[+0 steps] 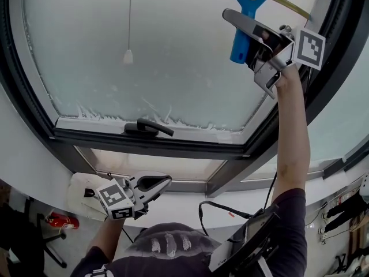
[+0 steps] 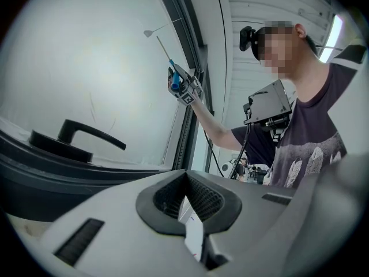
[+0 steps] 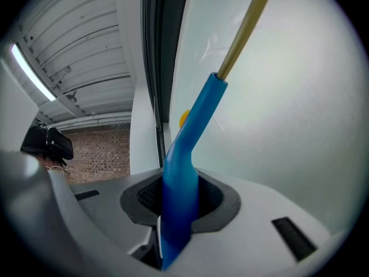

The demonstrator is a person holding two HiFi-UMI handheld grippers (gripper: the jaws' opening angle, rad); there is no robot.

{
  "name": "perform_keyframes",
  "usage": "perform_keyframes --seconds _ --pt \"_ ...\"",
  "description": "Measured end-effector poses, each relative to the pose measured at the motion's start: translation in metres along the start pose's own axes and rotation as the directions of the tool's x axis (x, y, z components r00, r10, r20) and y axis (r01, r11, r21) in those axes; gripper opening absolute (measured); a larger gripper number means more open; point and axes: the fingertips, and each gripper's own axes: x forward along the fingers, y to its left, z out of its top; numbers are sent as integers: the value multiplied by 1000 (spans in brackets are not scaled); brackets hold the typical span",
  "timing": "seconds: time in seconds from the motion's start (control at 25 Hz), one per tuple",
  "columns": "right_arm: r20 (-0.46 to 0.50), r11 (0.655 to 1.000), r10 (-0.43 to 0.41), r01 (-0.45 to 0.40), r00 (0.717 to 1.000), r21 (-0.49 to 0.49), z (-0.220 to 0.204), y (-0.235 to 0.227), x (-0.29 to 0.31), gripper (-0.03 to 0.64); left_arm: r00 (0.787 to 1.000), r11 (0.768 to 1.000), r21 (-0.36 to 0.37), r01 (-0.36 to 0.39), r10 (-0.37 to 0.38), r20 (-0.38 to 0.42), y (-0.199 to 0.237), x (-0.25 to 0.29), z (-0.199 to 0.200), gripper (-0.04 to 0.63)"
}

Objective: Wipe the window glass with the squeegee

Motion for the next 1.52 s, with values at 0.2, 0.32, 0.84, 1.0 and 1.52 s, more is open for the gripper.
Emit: perform_keyframes --seconds 0.2,0.32,0.84,1.0,1.52 --pt "11 1000 3 -3 1000 13 -1 5 1 89 1000 1000 -21 -2 2 -7 -4 -3 1 6" --pt "10 1000 0 0 1000 19 -5 6 0 89 1000 999 -32 -6 6 -4 -7 -5 2 6" --pt "14 998 11 -11 1000 55 -49 0 -5 89 999 996 -87 -7 4 -40 -14 -4 -20 6" --pt "9 998 12 -12 1000 68 -61 -2 -6 89 999 996 -92 1 -5 -48 -18 -5 -26 6" --pt "-10 993 13 -12 1000 117 -109 -6 -15 89 998 992 -122 -20 13 -58 -29 -12 -34 6"
